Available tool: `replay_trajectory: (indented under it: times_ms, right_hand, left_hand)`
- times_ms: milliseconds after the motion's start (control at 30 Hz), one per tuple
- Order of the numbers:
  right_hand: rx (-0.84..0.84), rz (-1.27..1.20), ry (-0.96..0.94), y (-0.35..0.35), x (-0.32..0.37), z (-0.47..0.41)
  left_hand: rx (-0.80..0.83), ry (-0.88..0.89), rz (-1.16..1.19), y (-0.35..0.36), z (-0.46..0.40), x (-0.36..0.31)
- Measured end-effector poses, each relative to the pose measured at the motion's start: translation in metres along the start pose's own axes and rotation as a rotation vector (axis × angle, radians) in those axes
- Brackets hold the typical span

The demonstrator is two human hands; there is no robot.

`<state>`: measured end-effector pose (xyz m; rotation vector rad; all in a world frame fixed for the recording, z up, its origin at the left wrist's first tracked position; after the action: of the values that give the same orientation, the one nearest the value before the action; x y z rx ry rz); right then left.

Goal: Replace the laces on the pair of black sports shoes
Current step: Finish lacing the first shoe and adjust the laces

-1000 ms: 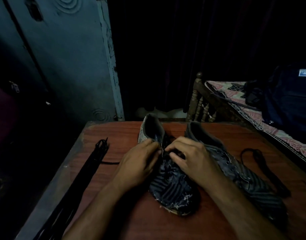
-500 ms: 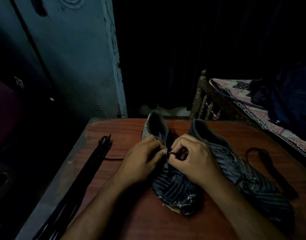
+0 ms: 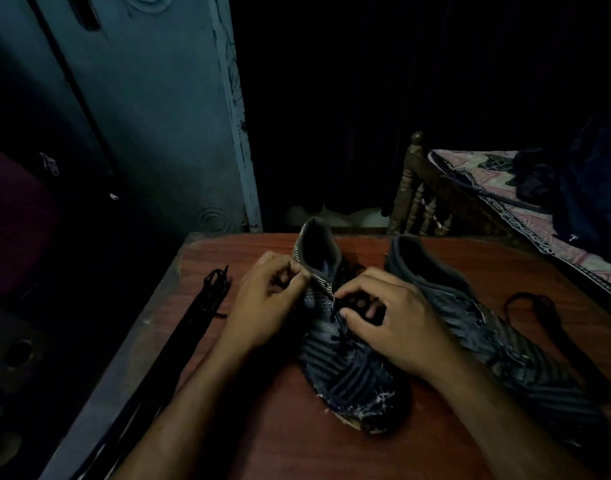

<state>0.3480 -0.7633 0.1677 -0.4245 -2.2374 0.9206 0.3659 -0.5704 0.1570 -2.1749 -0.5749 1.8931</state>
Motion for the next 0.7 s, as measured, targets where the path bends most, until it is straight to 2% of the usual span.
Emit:
replay_trajectory:
  times_ms: [133,367,533,700]
  right_hand:
    - [0.062,0.033,-0.041,0.003,0.000,-0.001]
    - [0.164,0.127,-0.086,0.003,0.009,-0.002]
    - [0.168,0.164,-0.037,0.005,0.011,-0.003]
    - [0.113,0.069,0.020,0.006,0.008,-0.002]
  left_hand:
    - [-0.039,0.117,-0.072,-0.005,0.002,-0.010]
    - [0.132,0.316,-0.282,0.007,0.010,-0.018]
    - [0.142,0.281,-0.305,0.007,0.009,-0.018]
    - [0.166,0.214,-0.234,0.005,0.011,-0.019]
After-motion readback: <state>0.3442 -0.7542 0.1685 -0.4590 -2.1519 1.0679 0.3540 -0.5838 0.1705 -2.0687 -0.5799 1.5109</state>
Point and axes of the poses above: each hand's wrist, its own z-axis away from the middle knuckle, its own y-axis out of the palm, x = y × z, the point moved 6 cm from there along -z, towards the middle knuckle, and after that the axes turned 11 degrees about -y, right-handed, at the moved point
